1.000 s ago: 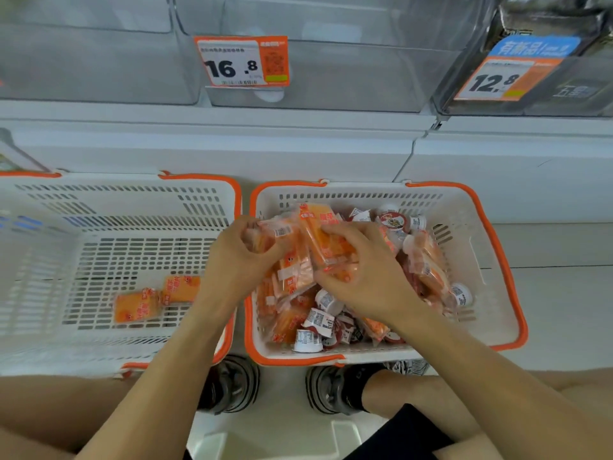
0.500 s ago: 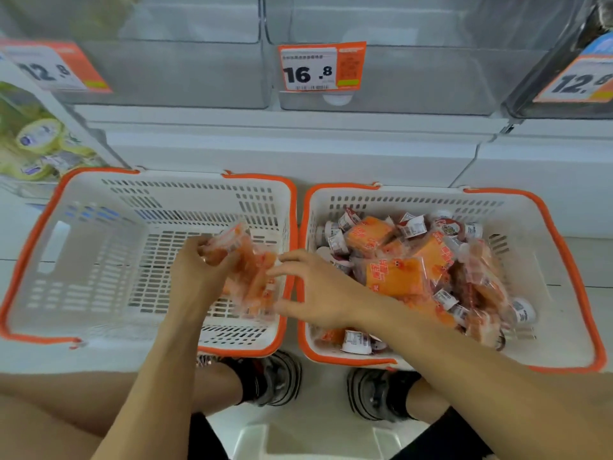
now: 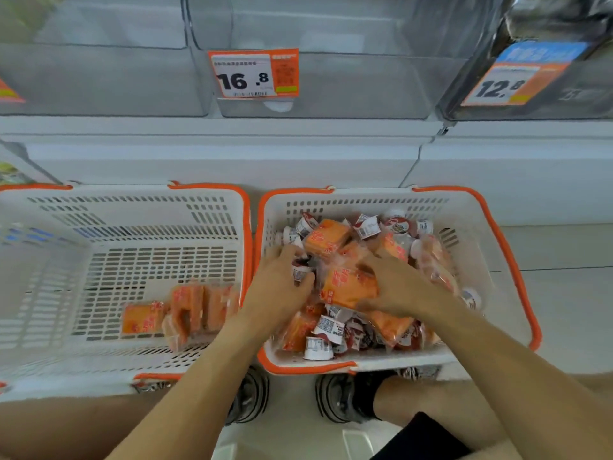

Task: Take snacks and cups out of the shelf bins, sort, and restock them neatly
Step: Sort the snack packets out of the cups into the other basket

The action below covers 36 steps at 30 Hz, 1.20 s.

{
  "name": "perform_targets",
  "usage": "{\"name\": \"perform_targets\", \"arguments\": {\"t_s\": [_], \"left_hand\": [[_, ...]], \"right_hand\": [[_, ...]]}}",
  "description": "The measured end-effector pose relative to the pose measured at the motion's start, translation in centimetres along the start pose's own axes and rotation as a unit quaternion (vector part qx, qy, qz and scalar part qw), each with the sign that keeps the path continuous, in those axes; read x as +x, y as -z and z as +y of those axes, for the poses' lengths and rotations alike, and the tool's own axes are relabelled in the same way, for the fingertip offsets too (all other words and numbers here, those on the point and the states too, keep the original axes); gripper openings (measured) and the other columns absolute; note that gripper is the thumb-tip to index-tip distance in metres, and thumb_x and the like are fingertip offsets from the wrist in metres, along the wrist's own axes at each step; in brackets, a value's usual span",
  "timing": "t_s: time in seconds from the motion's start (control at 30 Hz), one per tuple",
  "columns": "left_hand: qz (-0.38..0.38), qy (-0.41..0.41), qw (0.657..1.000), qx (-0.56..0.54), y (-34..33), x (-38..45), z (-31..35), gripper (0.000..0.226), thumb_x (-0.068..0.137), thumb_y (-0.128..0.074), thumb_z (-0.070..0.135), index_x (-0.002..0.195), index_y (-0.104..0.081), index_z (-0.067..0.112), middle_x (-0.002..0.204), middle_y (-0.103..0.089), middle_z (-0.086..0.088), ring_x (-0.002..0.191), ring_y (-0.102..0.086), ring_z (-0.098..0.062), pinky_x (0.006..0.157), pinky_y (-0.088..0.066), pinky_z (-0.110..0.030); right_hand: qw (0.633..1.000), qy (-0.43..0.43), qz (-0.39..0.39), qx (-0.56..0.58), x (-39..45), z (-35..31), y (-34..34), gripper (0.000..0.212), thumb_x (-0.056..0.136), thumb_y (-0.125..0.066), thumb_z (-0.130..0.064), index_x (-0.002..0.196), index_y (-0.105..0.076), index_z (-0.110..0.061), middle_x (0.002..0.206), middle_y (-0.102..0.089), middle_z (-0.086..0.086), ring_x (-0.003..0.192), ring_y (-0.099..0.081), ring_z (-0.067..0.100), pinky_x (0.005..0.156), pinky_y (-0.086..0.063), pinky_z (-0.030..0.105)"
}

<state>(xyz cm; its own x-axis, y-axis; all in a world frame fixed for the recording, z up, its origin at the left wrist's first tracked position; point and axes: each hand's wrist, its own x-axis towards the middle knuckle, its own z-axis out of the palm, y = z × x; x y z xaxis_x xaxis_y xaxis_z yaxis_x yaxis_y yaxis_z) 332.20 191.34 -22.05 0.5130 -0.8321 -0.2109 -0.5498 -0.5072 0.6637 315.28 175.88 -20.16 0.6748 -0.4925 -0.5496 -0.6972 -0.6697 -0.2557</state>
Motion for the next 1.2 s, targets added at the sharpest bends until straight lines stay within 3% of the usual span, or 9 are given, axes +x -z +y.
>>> {"name": "perform_targets", "arguments": {"t_s": [0.13,0.33,0.53,0.67,0.77,0.83,0.97,1.07,1.2], "left_hand": [[-0.064,-0.020,0.981,0.184,-2.6,0.7,-1.5,0.064,0.088,-0.062,0.050,0.141,-0.042,0.020,0.140,-0.049,-0.010,0.138,-0.033,-0.035,0.117,-0.027,-0.047],[-0.097,-0.005,0.984,0.147,-0.8,1.2,-1.3,0.060,0.078,-0.069,0.067,0.117,-0.061,0.022,0.091,-0.069,0.005,0.098,-0.061,-0.021,0.090,-0.043,-0.040],[-0.022,0.001,0.997,0.074,1.9,1.0,-1.7,0.048,0.076,-0.083,0.021,0.120,-0.064,0.023,0.107,-0.047,0.005,0.076,-0.050,-0.001,0.063,-0.038,-0.007],[-0.074,-0.003,0.990,0.123,0.7,0.0,-2.4,0.052,0.077,-0.080,0.027,0.125,-0.062,0.018,0.136,-0.041,-0.007,0.113,-0.052,-0.019,0.092,-0.047,-0.026],[-0.121,-0.061,0.958,0.253,-0.6,-0.2,-2.3,0.022,0.077,-0.073,0.041,0.088,-0.056,0.034,0.107,-0.056,0.001,0.111,-0.049,-0.024,0.095,-0.041,-0.034],[-0.135,-0.059,0.944,0.295,-0.9,0.3,-2.3,0.025,0.077,-0.074,0.043,0.087,-0.052,0.036,0.098,-0.056,0.000,0.104,-0.047,-0.024,0.092,-0.043,-0.034],[-0.119,-0.094,0.923,0.354,-0.7,0.8,-2.3,0.037,0.071,-0.075,0.052,0.086,-0.063,0.021,0.092,-0.054,-0.001,0.102,-0.043,-0.025,0.100,-0.038,-0.036],[-0.102,-0.086,0.944,0.303,0.6,0.3,-1.1,0.033,0.068,-0.080,0.046,0.076,-0.059,0.022,0.082,-0.045,0.002,0.089,-0.035,-0.019,0.084,-0.033,-0.031],[-0.062,-0.034,0.981,0.181,2.1,-0.5,-1.5,0.026,0.071,-0.086,0.034,0.091,-0.077,0.018,0.084,-0.053,0.006,0.089,-0.052,-0.015,0.070,-0.035,-0.023]], "right_hand": [[0.999,0.002,-0.005,0.038,-1.0,2.1,1.8,0.069,0.069,-0.090,-0.037,0.128,-0.057,-0.028,0.123,-0.052,-0.009,0.115,-0.051,0.014,0.096,-0.040,0.029],[0.992,-0.014,0.019,0.122,-2.4,4.8,5.2,0.058,0.066,-0.092,-0.024,0.111,-0.058,-0.037,0.120,-0.056,-0.010,0.103,-0.058,0.012,0.081,-0.049,0.030],[0.975,0.059,0.049,0.210,-2.7,2.4,7.7,0.055,0.068,-0.091,-0.013,0.109,-0.065,-0.038,0.111,-0.060,-0.021,0.097,-0.059,-0.003,0.071,-0.042,0.008],[0.956,0.081,0.026,0.280,-2.5,0.8,7.9,0.057,0.066,-0.090,-0.005,0.115,-0.068,-0.024,0.112,-0.065,-0.010,0.098,-0.065,0.007,0.079,-0.056,0.021],[0.956,0.071,-0.003,0.283,-2.1,0.7,7.3,0.056,0.068,-0.087,0.000,0.116,-0.068,-0.022,0.107,-0.062,-0.015,0.090,-0.065,0.003,0.069,-0.054,0.013],[0.959,0.045,-0.012,0.279,-1.6,1.2,6.3,0.056,0.065,-0.089,-0.002,0.113,-0.068,-0.021,0.106,-0.063,-0.011,0.094,-0.065,0.010,0.074,-0.055,0.020],[0.963,0.009,-0.022,0.270,-0.6,2.5,4.1,0.065,0.064,-0.088,-0.001,0.115,-0.062,-0.032,0.120,-0.062,0.014,0.097,-0.067,0.035,0.082,-0.058,0.054],[0.970,0.024,-0.031,0.240,-0.4,2.3,3.6,0.086,0.071,-0.082,-0.002,0.141,-0.047,-0.036,0.141,-0.049,-0.003,0.081,-0.064,0.011,0.070,-0.057,0.031],[0.980,0.036,-0.026,0.195,-0.1,1.7,3.8,0.095,0.072,-0.084,-0.007,0.150,-0.039,-0.035,0.153,-0.040,-0.002,0.104,-0.056,0.011,0.076,-0.047,0.024]]}}
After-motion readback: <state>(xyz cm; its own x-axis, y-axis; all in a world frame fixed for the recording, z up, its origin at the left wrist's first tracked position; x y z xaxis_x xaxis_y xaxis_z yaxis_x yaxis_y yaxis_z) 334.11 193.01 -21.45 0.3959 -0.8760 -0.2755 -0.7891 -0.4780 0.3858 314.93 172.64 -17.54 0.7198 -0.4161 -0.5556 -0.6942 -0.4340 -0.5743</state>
